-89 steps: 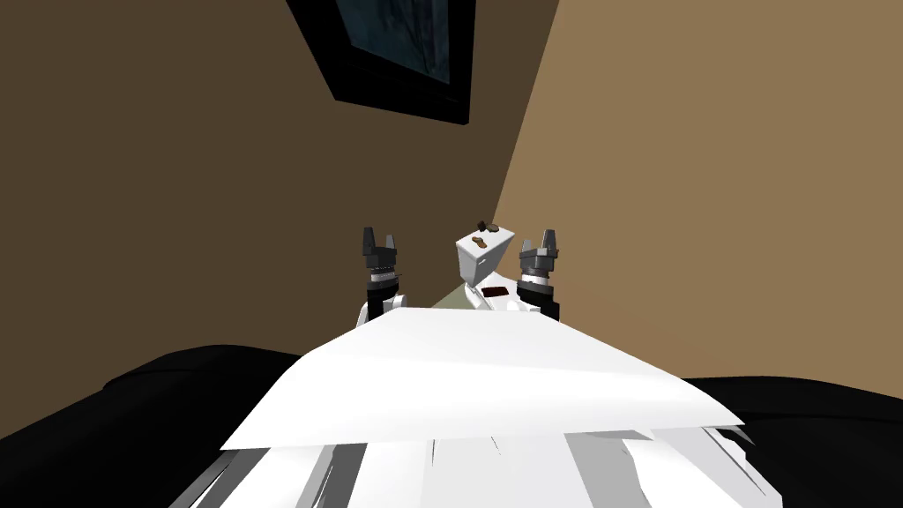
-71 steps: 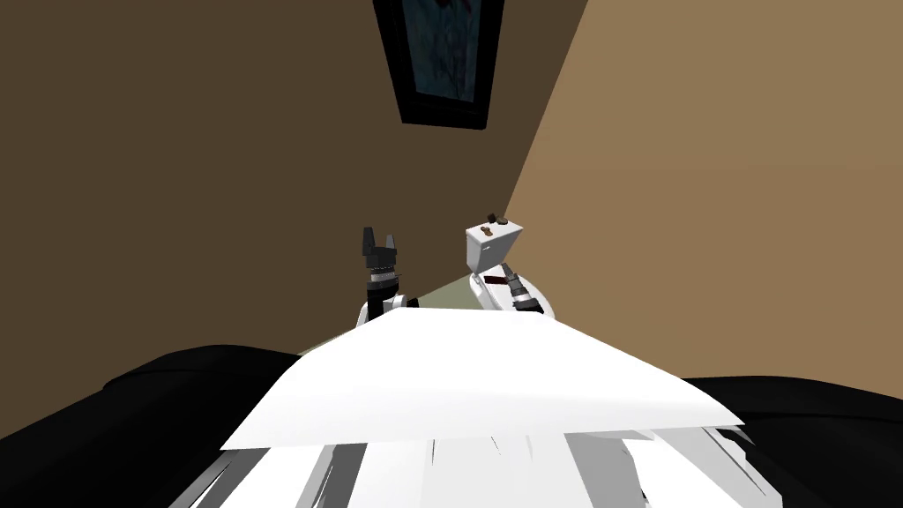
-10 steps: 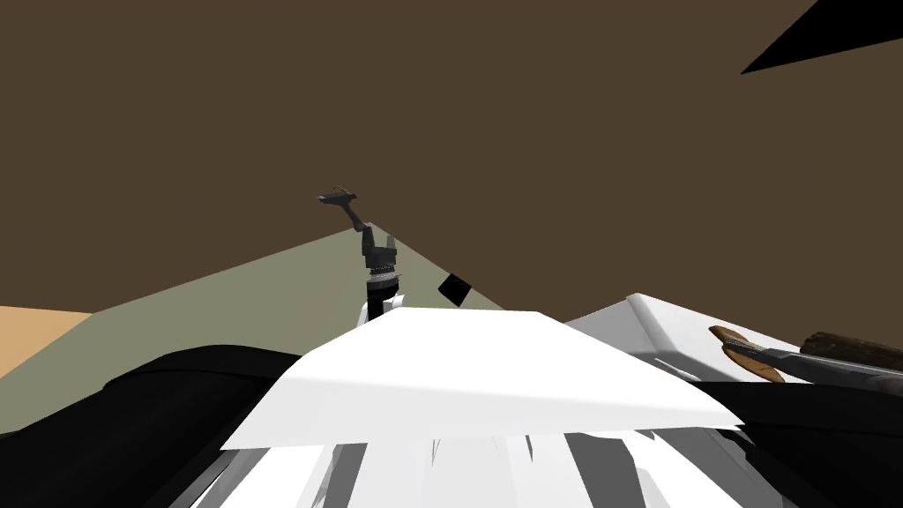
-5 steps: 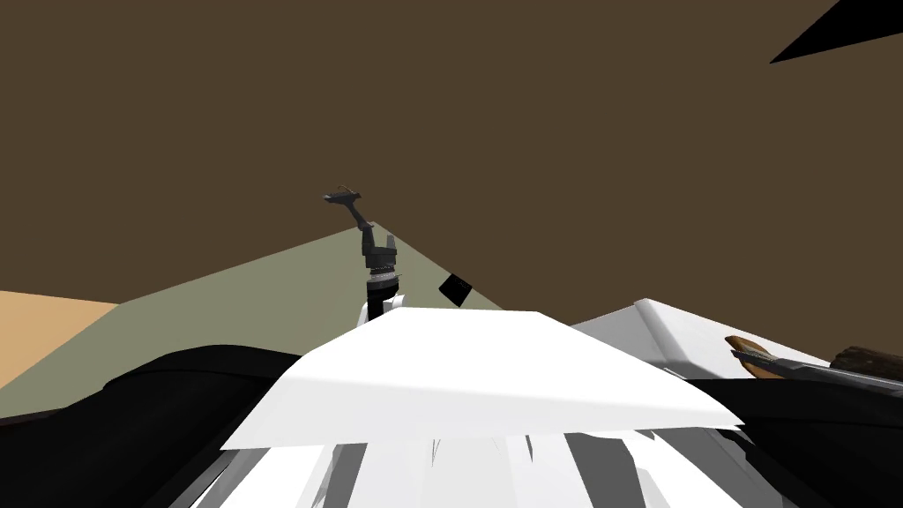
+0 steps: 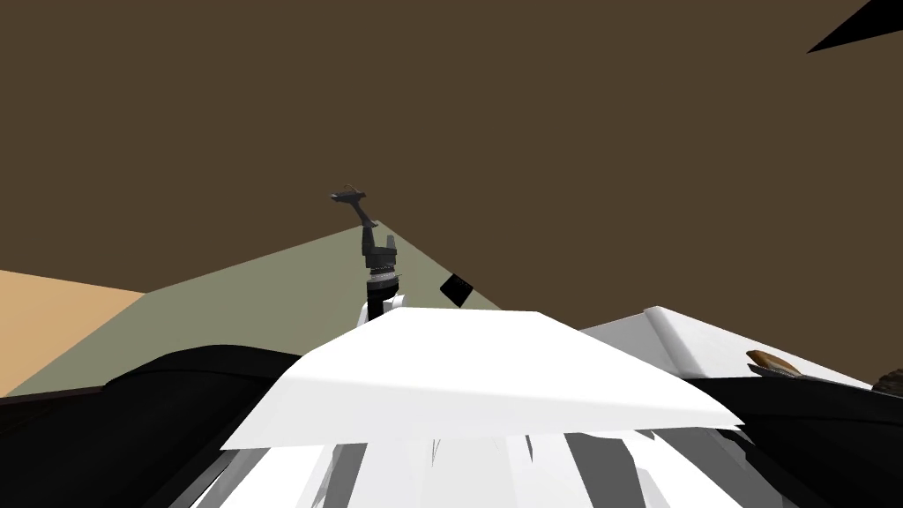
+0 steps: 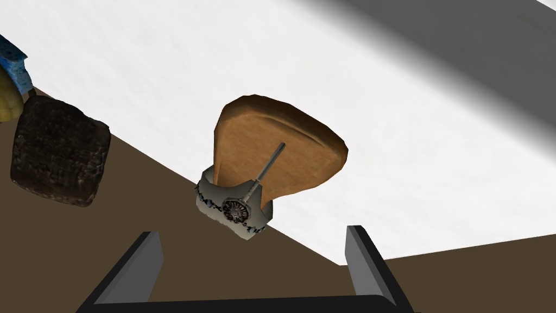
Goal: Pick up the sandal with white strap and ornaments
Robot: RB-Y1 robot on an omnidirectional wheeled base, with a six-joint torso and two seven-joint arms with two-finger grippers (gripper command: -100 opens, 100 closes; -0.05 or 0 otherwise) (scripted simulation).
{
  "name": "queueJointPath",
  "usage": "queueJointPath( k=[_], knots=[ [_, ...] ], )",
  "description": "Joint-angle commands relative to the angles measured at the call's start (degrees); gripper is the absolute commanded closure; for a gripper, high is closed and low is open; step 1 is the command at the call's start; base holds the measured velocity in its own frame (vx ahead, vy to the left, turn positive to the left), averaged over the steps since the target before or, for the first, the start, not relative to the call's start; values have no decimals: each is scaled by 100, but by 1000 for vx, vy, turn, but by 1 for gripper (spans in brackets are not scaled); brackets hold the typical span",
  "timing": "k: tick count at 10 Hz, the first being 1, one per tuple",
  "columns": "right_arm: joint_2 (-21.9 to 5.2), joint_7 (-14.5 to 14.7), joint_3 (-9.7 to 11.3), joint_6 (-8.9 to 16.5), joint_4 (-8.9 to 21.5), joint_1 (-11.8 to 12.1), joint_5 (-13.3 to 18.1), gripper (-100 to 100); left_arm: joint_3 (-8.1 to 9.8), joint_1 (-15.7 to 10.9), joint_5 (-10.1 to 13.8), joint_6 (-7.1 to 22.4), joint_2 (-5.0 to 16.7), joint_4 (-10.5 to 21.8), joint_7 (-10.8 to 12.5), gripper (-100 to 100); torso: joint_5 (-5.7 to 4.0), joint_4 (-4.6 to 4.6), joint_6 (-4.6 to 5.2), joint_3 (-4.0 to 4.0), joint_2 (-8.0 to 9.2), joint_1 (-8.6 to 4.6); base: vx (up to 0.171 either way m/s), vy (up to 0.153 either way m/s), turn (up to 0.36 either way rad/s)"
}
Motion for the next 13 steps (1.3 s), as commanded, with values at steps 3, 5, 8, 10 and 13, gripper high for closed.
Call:
queueJointPath(
  k=[3,5,8,10,13],
  knots=[
    [-33,244,-24,138,-326,527,-592,-100,0,0,0,0,0,0,0,0,1,1,2,1,2,3,5,-6,42],
    [-33,244,-24,138,-284,459,-701,-100,0,0,0,0,0,0,0,0,2,0,1,0,0,2,4,-8,22],
    [-16,383,37,150,-312,606,-977,-100,0,0,0,0,0,0,0,0,1,0,-1,1,2,3,3,-5,43],
    [1,522,98,163,-412,856,-1228,-100,0,0,0,0,0,0,0,0,1,1,3,1,2,3,6,-9,33],
    [18,661,160,175,-455,1087,-1687,-100,0,0,0,0,0,0,0,0,1,0,0,0,1,1,7,-11,58]
  ],
)
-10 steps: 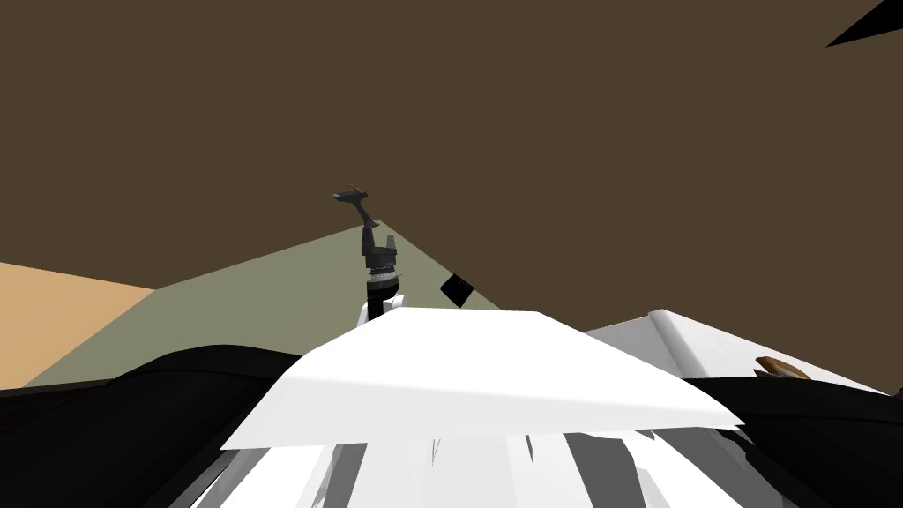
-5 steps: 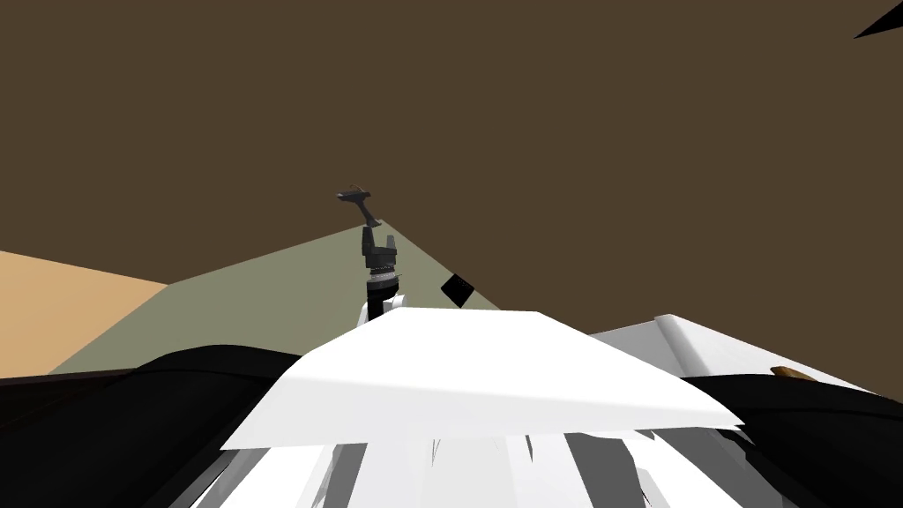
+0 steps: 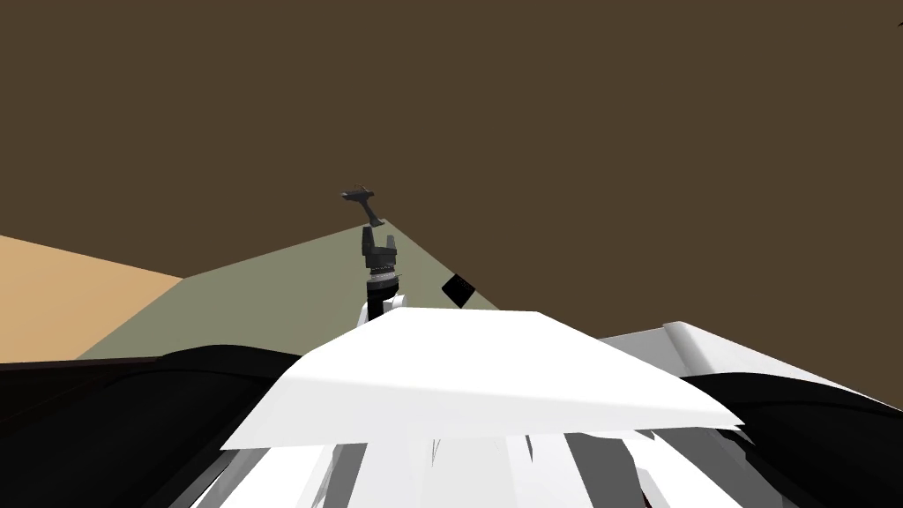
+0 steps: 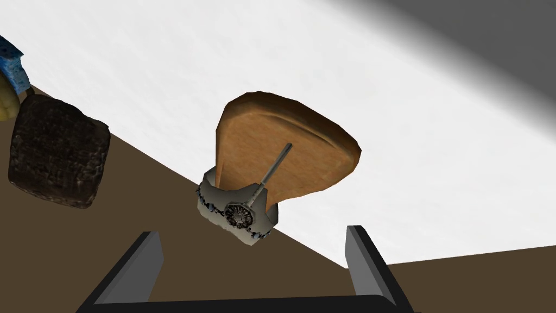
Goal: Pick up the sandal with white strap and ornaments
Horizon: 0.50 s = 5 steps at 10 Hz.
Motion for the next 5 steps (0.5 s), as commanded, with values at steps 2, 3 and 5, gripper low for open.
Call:
queueJointPath(
  k=[2,3,5],
  knots=[
    [26,152,80,-19,-21,199,-406,-100,0,0,0,0,0,0,0,0,0,0,-1,0,0,0,8,-11,59],
    [23,170,41,38,-76,209,-342,-100,0,0,0,0,0,0,0,0,0,0,-1,0,0,0,0,0,0],
    [27,162,56,15,-51,195,-344,100,0,0,0,0,0,0,0,0,1,0,0,1,1,4,0,0,0]
  ],
)
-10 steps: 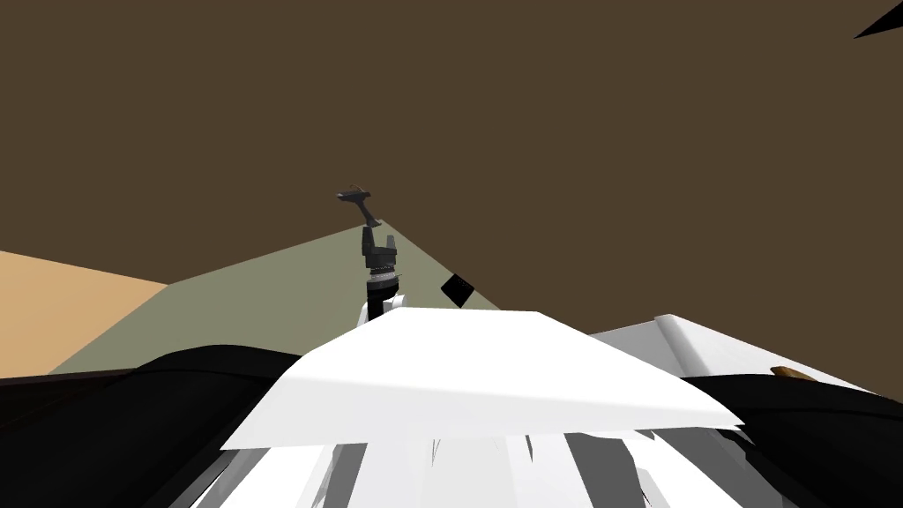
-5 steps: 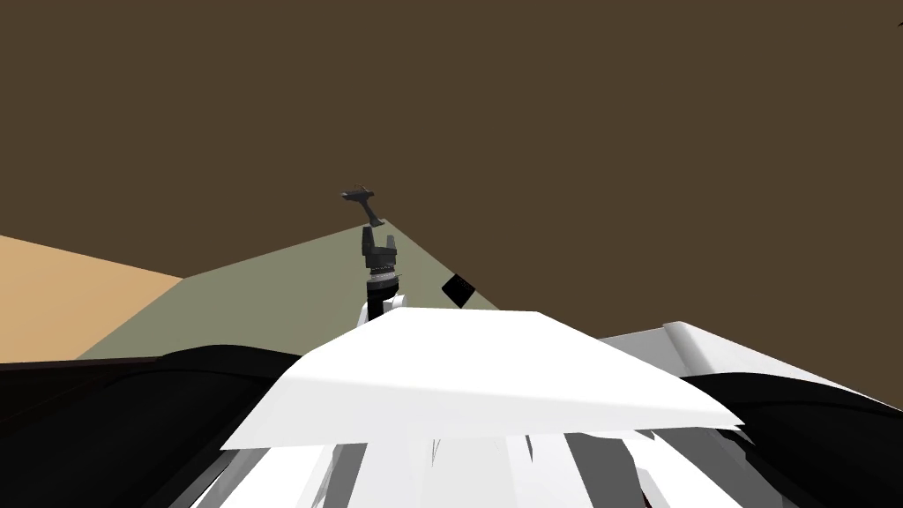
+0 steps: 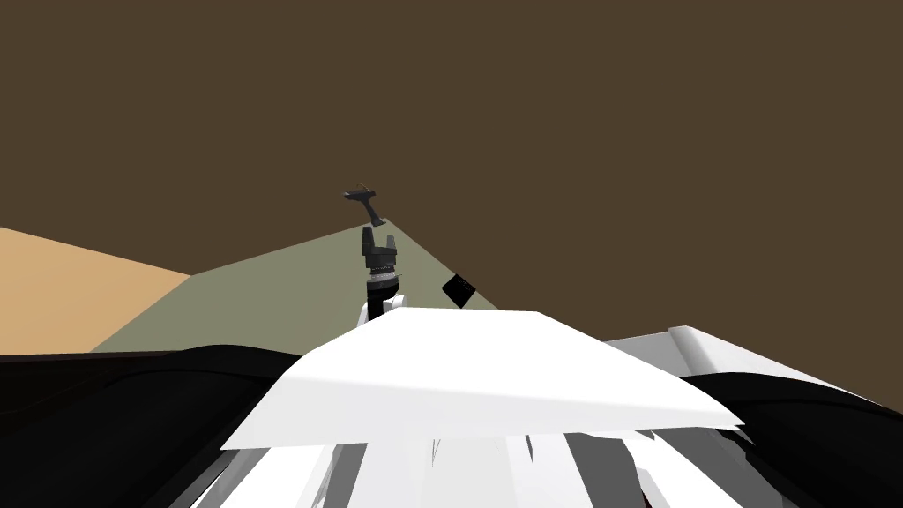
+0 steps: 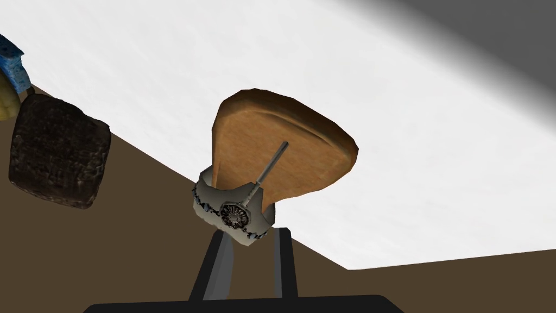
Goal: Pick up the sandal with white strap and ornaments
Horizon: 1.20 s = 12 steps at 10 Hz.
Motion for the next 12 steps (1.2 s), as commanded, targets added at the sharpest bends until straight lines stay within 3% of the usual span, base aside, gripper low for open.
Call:
queueJointPath(
  k=[1,3,4,5,6,7,9,12],
  knots=[
    [0,0,0,0,0,0,0,100,0,0,0,0,0,0,0,0,0,0,0,0,0,0,0,0,0],
    [1,1,1,1,0,1,1,100,0,0,0,0,0,0,0,0,0,1,-1,1,0,0,0,0,0],
    [1,1,1,1,0,1,1,0,0,0,0,0,0,0,0,0,0,1,-1,1,1,0,0,0,0],
    [-17,-150,-37,-42,74,-181,267,100,0,0,0,0,0,0,0,0,0,1,-1,1,1,0,-6,7,-106],
    [-17,-150,-37,-42,74,-181,267,100,0,0,0,0,0,0,0,0,1,1,4,2,3,3,-9,13,-52],
    [-34,-289,-98,-55,117,-367,529,100,0,0,0,0,0,0,0,0,0,1,1,3,5,3,-8,15,-79],
    [-34,-289,-98,-55,117,-367,595,100,0,0,0,0,0,0,0,0,2,1,1,3,4,7,-5,11,-17],
    [-69,-567,-221,-80,203,-741,1090,100,0,0,0,0,0,0,0,0,2,1,0,2,3,5,-7,9,-66]
  ],
)
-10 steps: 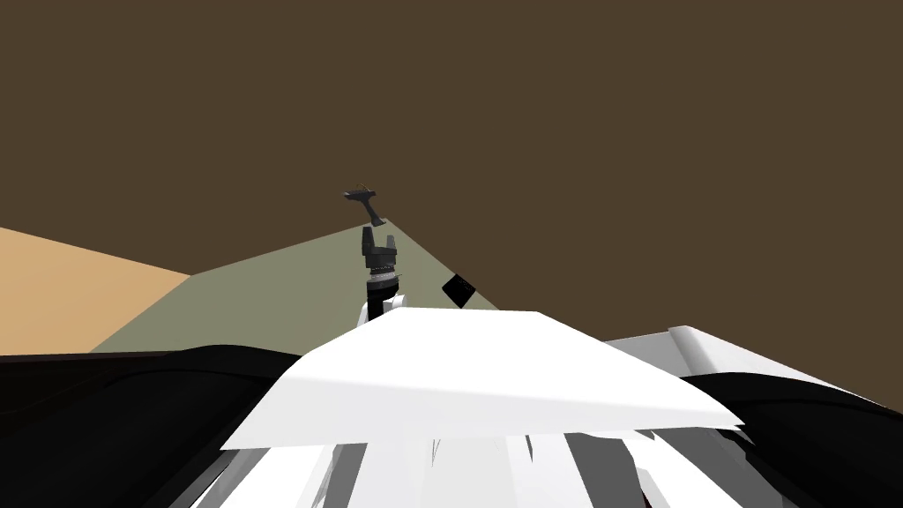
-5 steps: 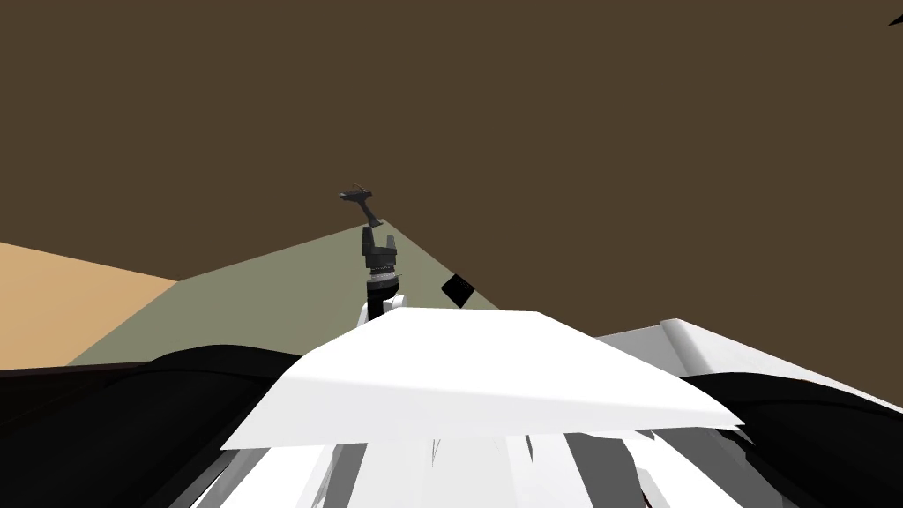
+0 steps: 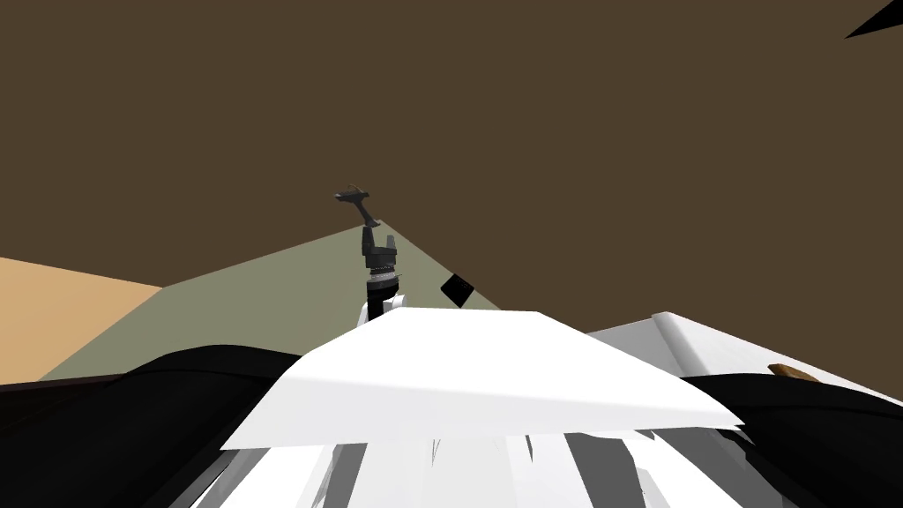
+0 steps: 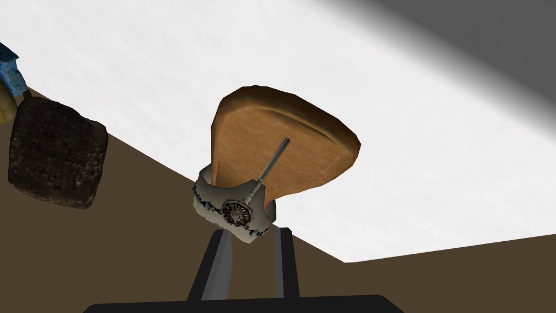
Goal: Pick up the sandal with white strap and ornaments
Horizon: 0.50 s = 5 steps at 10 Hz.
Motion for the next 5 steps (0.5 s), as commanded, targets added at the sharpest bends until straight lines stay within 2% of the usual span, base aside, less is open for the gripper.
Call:
queueJointPath(
  k=[1,2,4,5],
  knots=[
    [25,-90,9,-60,130,-173,286,100,0,0,0,0,0,0,0,0,0,0,0,0,0,0,-6,13,-40],
    [8,-229,-53,-73,173,-359,472,100,0,0,0,0,0,0,0,0,-1,0,1,0,0,0,-10,12,-88],
    [8,-229,-53,-73,173,-359,645,100,0,0,0,0,0,0,0,0,1,0,2,1,2,2,-4,6,-18],
    [-10,-368,-114,-85,216,-546,836,100,0,0,0,0,0,0,0,0,1,0,1,0,1,0,-5,7,-87]
  ],
)
